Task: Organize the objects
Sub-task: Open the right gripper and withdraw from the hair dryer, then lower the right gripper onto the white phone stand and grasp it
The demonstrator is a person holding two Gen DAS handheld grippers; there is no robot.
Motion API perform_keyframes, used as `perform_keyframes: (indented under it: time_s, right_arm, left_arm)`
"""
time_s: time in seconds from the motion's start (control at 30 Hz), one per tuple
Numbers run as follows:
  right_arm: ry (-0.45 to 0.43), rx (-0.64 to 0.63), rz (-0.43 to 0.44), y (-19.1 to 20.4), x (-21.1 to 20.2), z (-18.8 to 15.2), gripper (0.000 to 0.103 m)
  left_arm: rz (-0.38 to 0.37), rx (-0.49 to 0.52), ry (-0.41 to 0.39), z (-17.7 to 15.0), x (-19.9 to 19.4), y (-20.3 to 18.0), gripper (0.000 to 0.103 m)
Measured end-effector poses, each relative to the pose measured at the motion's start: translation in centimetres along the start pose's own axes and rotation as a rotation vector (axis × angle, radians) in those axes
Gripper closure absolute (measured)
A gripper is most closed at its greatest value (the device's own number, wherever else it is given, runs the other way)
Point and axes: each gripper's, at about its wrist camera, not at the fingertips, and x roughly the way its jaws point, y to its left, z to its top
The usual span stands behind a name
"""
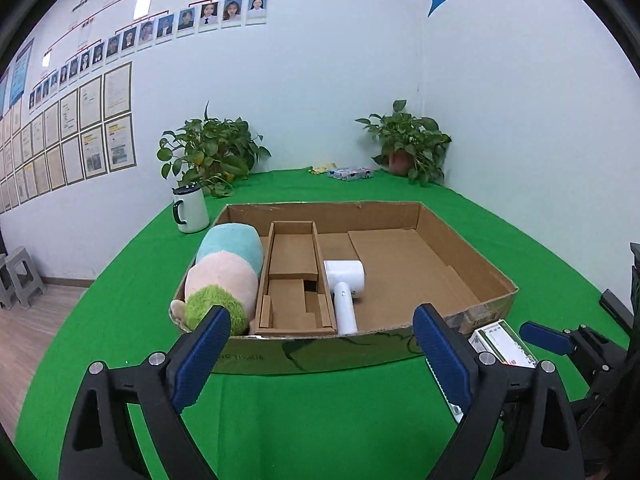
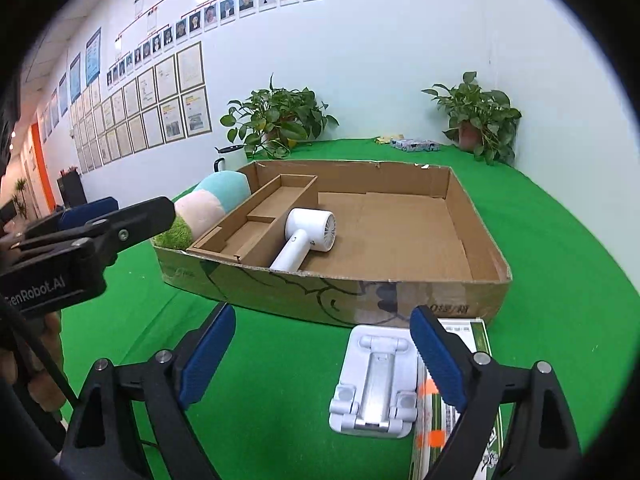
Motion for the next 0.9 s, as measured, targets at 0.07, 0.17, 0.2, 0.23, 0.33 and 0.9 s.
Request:
perform_keyframes:
  time_s: [0.07,0.17,0.2,0.23,0.33,0.9]
  right_arm:
    - [0.006,-0.004,0.021,-0.3,-0.4,-0.1,0.013]
    - [-0.002,-0.033,0.049,-0.5,-1.1,-0.4,0.013]
    - [-0.002,-0.034,0.063,-0.5,-1.3,-0.5,0.013]
    - [0.003,-0.032,0.080,-0.6,-1.3,-0.8,0.013]
    - [0.068,-0.032,0.147,-0.4,-0.1,-2.0,0.013]
    - [0.286,0.017,0.021,-3.3,5.7,-3.7,0.013]
  left_arm:
    - [-0.014,-0.007,0.016,-0.3,0.1,0.2,0.010]
    - [-0.041,-0.033,0.059,-1.0,0.7,0.4,0.010]
    - [-0.056,-0.041,0.071,-1.2,1.1,0.4,0.010]
    - [-0.076,-0.044,0.093,-1.8,1.6,0.2,0.010]
    - [-0.103,-0.037,0.147,-3.1,3.0,-0.5,0.010]
    - [-0.296,-0.107,0.414,-6.4,13.2,-4.3,0.010]
